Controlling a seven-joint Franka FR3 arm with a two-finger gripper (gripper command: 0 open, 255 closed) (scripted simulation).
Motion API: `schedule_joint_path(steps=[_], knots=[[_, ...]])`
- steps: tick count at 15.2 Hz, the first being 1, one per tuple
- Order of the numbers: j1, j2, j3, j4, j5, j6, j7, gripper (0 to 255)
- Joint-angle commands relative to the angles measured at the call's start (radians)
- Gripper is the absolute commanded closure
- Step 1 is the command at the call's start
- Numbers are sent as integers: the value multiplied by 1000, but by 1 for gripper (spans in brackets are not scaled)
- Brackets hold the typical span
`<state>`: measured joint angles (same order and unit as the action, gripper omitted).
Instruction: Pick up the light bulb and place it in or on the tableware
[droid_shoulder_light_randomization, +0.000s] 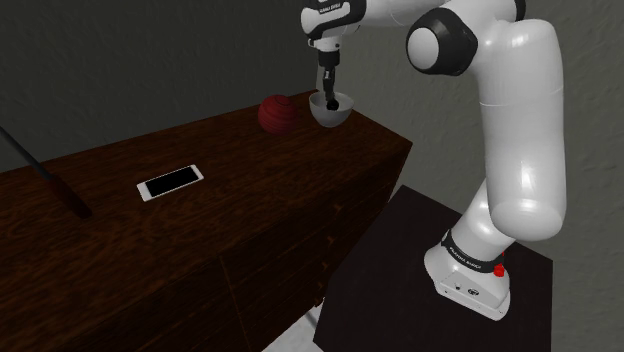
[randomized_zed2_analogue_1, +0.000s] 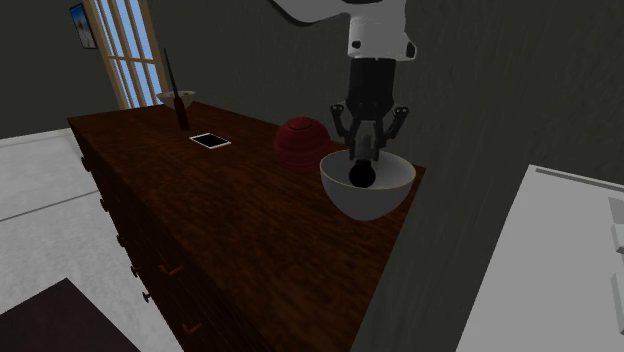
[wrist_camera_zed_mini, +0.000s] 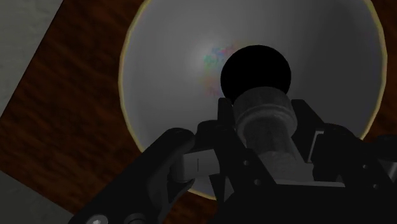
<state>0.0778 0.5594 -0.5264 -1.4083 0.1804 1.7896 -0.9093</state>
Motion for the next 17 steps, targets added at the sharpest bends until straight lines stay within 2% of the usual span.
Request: schedule_joint_path(steps=[1, 5, 6, 11, 15, 17], knots=[[0, 1, 0, -1, 0, 2, 0, 255], [0, 1, 0, -1, 0, 2, 0, 255], [0, 1, 0, -1, 0, 2, 0, 0], [0, 1, 0, -1, 0, 2, 0, 0], [-17, 7, -2, 140, -1, -129, 7, 0], [-17, 7, -2, 140, -1, -129, 7, 0]])
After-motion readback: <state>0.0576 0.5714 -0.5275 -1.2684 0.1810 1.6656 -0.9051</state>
